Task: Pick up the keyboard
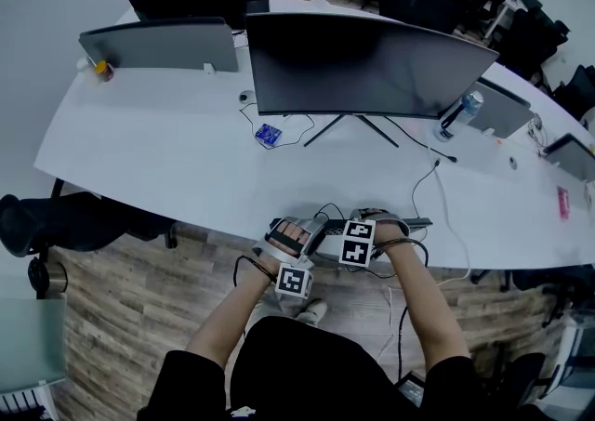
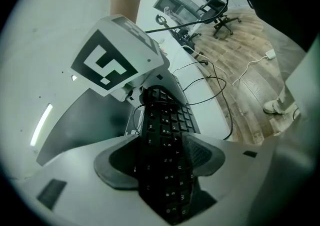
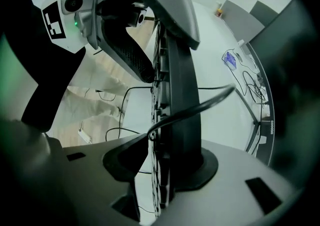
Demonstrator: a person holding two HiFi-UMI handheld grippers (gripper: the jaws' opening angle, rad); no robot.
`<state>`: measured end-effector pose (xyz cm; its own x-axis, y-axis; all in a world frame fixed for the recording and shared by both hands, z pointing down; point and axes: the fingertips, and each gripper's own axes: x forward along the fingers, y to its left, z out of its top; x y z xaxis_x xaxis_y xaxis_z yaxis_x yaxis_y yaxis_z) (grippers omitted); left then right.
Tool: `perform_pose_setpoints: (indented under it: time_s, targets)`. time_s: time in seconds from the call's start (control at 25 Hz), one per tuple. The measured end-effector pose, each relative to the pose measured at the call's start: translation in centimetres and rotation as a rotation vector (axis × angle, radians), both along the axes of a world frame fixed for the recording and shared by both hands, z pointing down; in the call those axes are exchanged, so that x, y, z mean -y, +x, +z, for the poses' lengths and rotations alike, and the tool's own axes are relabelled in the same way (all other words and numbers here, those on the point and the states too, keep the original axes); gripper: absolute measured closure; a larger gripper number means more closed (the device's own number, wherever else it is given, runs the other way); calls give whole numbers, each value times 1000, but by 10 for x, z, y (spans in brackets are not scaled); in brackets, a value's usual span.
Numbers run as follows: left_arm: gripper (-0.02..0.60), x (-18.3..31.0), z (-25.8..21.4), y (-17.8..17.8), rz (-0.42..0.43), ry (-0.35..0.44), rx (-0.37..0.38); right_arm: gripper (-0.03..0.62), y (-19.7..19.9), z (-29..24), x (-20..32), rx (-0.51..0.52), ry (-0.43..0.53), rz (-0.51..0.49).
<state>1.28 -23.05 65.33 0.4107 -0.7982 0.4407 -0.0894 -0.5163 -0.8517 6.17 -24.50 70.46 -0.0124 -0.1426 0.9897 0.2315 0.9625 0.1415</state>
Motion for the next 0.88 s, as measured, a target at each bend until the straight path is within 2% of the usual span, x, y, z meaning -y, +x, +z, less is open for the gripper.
perform_pose_setpoints:
  time_s: [0.2,0.44,0.72,0.88]
  targets:
    - [316,0,0,-1,1,5,7,457,-1,1,2,0,10,-8]
    - [318,-8,1,1,14,-17,1,511,1,0,-6,-12,-32,1]
    - [318,-14,5,3,19,-71,-28,514,1,1,-7,-7,-28,4]
    - [350,-13,-9,4,16,-99,-68,514,1,-1,-7,-1,-26,11]
